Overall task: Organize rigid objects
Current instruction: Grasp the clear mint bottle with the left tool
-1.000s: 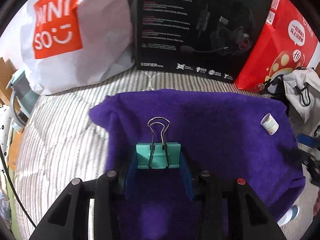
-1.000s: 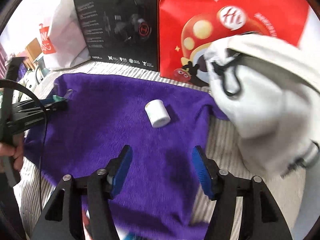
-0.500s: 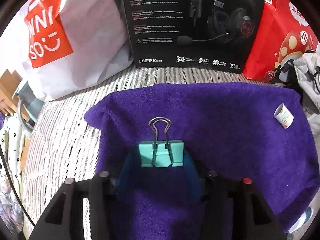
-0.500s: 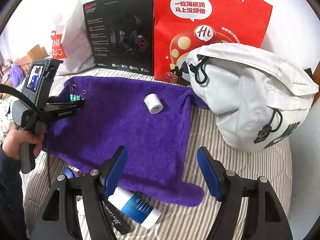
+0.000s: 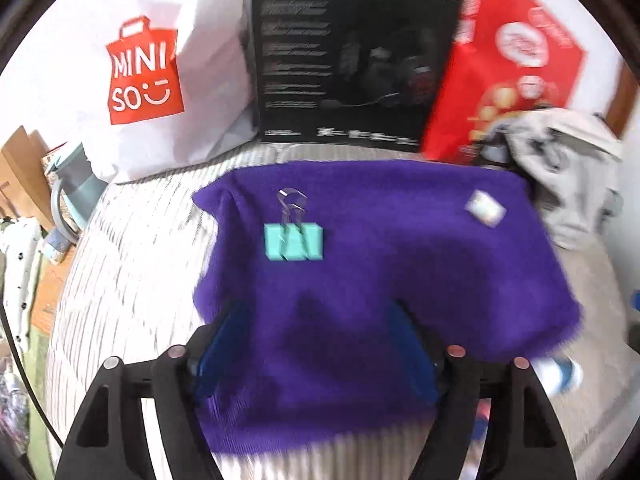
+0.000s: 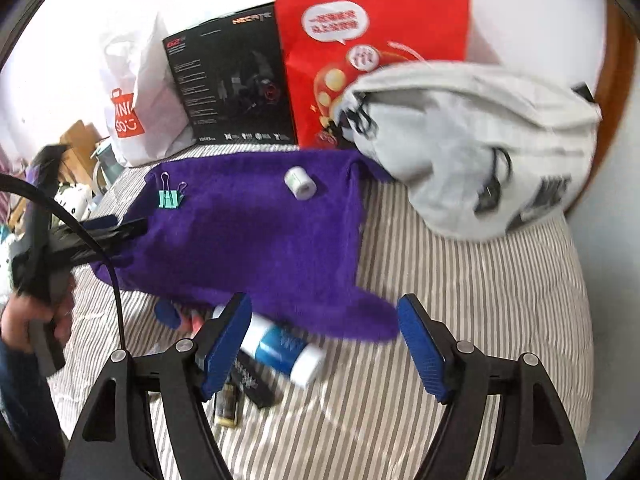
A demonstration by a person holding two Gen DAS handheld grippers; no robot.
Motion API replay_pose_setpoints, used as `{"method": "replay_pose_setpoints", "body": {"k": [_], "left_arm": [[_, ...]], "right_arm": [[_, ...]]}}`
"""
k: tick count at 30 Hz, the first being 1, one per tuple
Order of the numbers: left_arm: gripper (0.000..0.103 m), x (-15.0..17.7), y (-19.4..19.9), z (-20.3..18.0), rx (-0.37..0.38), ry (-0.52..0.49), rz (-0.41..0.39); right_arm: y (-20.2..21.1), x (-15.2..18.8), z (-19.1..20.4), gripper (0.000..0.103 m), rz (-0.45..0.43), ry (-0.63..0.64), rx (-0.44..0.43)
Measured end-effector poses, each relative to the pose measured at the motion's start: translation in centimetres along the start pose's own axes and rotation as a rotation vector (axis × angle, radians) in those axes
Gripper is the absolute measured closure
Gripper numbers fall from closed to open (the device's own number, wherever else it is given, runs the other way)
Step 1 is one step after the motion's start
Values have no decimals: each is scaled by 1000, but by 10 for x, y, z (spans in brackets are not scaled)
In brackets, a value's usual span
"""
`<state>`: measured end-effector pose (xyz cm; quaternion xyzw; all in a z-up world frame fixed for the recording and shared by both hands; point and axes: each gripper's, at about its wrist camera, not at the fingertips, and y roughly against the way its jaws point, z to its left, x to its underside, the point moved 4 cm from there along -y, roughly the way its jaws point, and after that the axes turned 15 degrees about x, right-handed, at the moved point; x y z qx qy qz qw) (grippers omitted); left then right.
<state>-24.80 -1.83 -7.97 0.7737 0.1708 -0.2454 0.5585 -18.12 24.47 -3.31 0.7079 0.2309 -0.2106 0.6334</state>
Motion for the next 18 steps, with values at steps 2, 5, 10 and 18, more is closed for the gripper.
{"method": "replay_pose_setpoints", "body": {"k": [2, 5, 10, 18], "left_arm": [[25, 17, 16, -8, 43, -14, -9], [25, 46, 36, -26, 88, -65, 5], [25, 97, 48, -65, 172, -202, 78], [25, 124, 15, -86, 119, -338, 174]], "right_arm": [[3, 11, -4, 28, 9, -22, -6], [3, 27, -9, 26, 30, -49, -12], [0, 50, -16, 26, 68, -77, 4], [1, 69, -16, 26, 91, -72, 24]]}}
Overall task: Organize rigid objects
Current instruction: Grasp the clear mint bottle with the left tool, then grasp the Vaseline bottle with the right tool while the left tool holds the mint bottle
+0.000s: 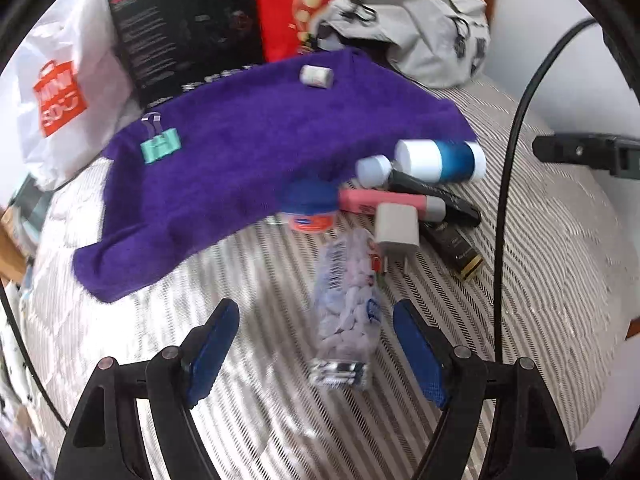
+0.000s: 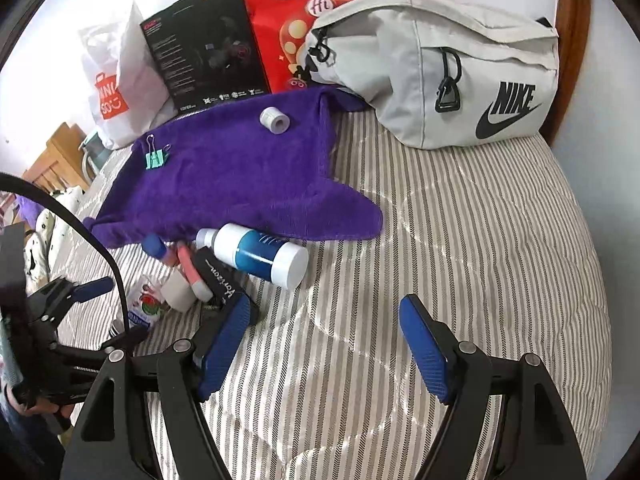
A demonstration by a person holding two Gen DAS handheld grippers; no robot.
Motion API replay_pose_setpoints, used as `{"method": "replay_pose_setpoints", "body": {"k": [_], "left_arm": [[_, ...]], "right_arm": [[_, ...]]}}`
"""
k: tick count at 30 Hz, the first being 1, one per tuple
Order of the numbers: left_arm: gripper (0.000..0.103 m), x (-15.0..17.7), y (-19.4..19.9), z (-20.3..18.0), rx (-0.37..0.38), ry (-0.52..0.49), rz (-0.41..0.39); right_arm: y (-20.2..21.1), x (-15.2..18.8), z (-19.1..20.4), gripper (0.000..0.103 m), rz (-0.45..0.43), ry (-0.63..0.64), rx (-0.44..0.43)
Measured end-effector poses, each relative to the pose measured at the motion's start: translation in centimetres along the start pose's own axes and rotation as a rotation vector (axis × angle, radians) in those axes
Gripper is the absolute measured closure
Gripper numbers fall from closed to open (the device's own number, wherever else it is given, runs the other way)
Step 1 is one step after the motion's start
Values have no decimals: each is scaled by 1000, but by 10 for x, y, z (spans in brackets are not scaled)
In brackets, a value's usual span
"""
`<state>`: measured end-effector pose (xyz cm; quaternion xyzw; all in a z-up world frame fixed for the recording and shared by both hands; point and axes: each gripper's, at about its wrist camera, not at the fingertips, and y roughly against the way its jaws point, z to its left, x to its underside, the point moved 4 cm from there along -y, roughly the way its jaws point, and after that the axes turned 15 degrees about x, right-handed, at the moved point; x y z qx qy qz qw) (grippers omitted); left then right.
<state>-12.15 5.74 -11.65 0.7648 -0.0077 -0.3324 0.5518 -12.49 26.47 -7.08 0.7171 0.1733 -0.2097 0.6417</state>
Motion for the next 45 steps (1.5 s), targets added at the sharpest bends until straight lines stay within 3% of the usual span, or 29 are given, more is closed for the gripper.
{"method": "replay_pose_setpoints", "body": {"k": [3, 9, 14, 21, 28, 38, 40, 42, 45], "left_arm": [[27, 5, -13, 1, 8, 5, 34], [36, 6, -14, -1, 36, -12, 5], [64, -1, -14, -9, 57, -55, 9], [64, 4, -7, -5, 70, -13, 14], [64, 8, -3, -2, 68, -5, 15], [64, 7, -2, 1, 75, 3, 11], [64, 7, -2, 1, 76, 4, 10], [64, 7, -2, 1, 77, 6, 10], [64, 7, -2, 1, 76, 5, 11]], "right_arm": [[0, 3, 2, 26, 5, 14, 7], [-14, 4, 0, 26, 37, 19, 10], [-24, 2, 5, 26, 53, 33, 11], [-36, -13, 26, 26, 19, 128, -29], [-60, -30, 50, 26, 7, 309, -31], [-78, -31, 71, 26, 14, 419, -149], [-77, -29, 73, 33, 9, 423, -167], [-73, -24, 74, 51, 14, 421, -198], [-69, -20, 70, 59, 25, 403, -194]]}}
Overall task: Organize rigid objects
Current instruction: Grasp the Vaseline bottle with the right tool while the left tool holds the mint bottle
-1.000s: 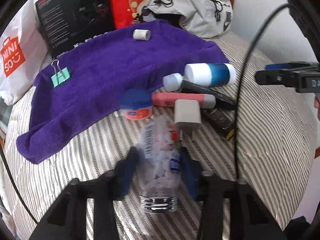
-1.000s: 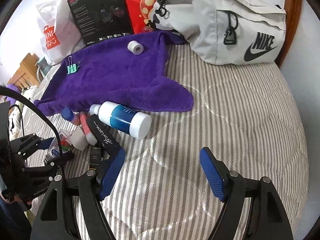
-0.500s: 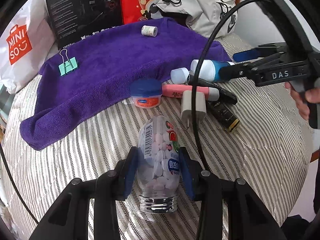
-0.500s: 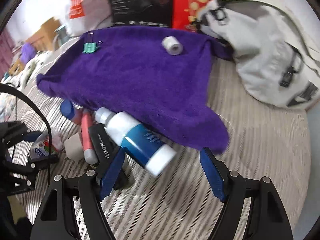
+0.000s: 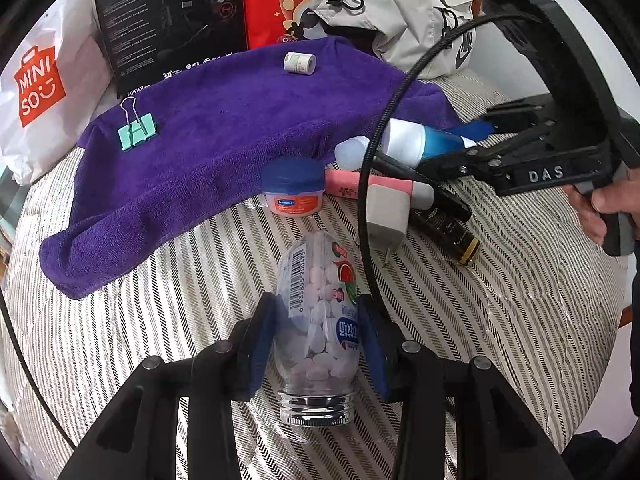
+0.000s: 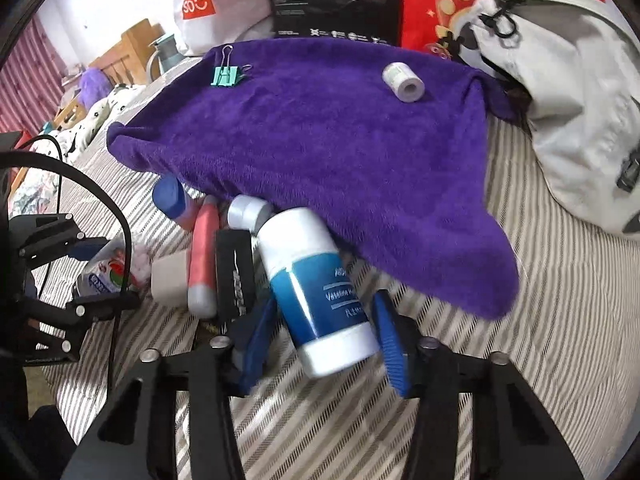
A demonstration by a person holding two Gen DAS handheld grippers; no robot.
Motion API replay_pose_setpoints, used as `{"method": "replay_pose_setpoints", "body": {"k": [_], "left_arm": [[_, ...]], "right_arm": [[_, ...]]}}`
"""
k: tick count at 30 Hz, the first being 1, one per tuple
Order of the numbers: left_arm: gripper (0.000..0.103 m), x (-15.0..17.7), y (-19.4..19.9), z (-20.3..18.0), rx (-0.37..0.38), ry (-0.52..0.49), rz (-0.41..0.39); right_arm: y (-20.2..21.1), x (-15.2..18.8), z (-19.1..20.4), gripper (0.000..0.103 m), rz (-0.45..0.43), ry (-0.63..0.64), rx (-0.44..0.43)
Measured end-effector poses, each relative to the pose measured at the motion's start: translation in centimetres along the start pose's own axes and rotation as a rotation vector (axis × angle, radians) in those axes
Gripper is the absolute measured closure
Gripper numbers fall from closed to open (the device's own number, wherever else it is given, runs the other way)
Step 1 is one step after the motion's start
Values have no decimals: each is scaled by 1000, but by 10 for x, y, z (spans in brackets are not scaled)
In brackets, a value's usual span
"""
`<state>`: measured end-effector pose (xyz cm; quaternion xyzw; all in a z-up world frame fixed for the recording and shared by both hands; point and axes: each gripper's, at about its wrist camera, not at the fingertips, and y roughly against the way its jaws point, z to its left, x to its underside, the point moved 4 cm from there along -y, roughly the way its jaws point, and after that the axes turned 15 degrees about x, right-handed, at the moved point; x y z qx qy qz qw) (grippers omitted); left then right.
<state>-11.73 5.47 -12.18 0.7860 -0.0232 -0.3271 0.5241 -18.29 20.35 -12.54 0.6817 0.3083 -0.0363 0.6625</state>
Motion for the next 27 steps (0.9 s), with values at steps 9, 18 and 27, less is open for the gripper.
{"method": "replay_pose_setpoints", "body": {"k": [9, 18, 27], "left_arm": [[64, 0, 1, 0, 2, 3, -2], [64, -1, -2, 0, -8, 7, -5], [64, 0, -3, 0, -25, -6, -5]], "right_arm": [[14, 37, -23, 66, 73, -150, 40], [3, 22, -7, 55, 46, -66, 149], [4, 24, -16, 67, 34, -93, 127]]}}
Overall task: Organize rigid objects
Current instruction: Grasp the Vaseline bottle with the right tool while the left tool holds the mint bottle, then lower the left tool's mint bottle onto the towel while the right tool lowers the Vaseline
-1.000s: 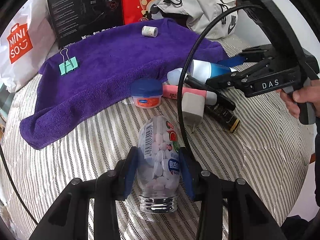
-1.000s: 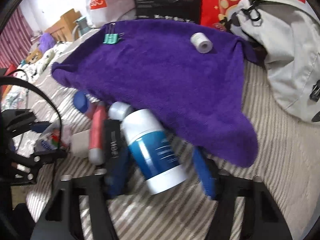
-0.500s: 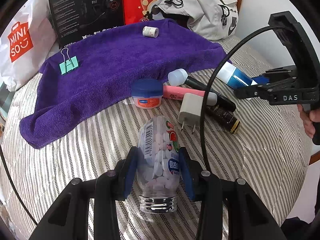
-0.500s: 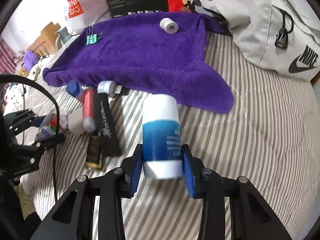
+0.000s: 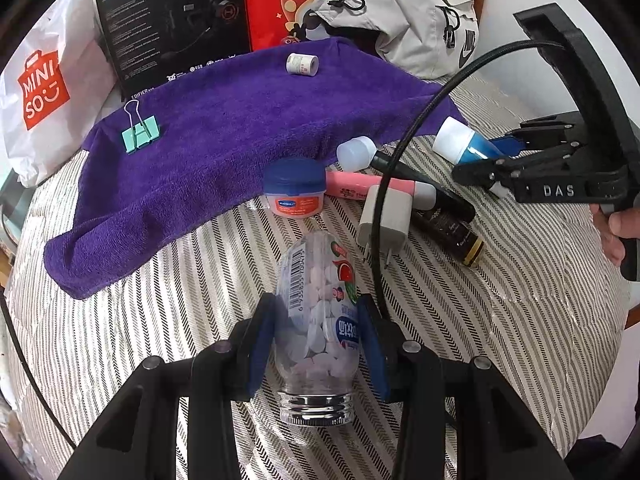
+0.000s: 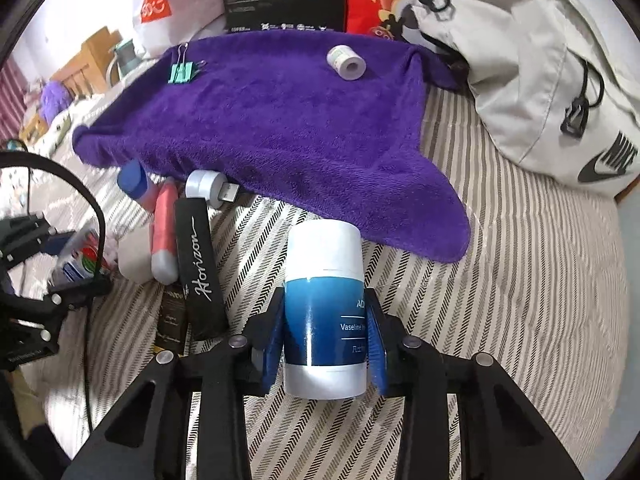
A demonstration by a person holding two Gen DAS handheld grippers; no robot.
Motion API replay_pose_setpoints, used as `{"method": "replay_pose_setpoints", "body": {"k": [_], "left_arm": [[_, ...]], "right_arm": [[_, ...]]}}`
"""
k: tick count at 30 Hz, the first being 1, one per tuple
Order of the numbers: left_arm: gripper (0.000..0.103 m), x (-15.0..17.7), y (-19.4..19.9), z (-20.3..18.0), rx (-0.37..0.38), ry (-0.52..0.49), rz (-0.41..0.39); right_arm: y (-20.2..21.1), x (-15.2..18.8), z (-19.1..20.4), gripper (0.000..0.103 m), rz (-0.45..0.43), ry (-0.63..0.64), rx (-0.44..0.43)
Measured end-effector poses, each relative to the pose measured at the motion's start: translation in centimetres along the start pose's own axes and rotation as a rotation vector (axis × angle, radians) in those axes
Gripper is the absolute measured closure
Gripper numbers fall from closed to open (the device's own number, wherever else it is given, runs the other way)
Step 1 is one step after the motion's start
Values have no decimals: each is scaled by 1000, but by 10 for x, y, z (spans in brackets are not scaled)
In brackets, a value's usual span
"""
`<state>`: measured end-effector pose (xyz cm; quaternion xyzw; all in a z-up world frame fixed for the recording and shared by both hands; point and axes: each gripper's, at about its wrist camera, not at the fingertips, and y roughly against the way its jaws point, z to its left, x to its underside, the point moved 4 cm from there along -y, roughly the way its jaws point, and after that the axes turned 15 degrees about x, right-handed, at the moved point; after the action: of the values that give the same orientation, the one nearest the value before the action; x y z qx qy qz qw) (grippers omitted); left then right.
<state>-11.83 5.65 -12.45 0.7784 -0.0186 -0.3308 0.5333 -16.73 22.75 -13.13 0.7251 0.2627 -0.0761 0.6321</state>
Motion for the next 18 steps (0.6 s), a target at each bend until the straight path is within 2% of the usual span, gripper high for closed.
{"method": "replay_pose_setpoints", "body": {"k": [5, 7, 10, 18], "left_arm": [[64, 2, 2, 3, 20, 40, -15], [64, 5, 5, 9, 55, 77, -30], [64, 8, 10, 17, 96, 125, -48], [64, 11, 26, 36, 62, 168, -78]], "right_arm": [[4, 2, -1, 67, 12, -34, -32], [9, 2, -3, 67, 10, -64, -62], [14, 3, -9, 67, 8, -90, -61], [21, 4, -13, 67, 6, -129, -94]]}}
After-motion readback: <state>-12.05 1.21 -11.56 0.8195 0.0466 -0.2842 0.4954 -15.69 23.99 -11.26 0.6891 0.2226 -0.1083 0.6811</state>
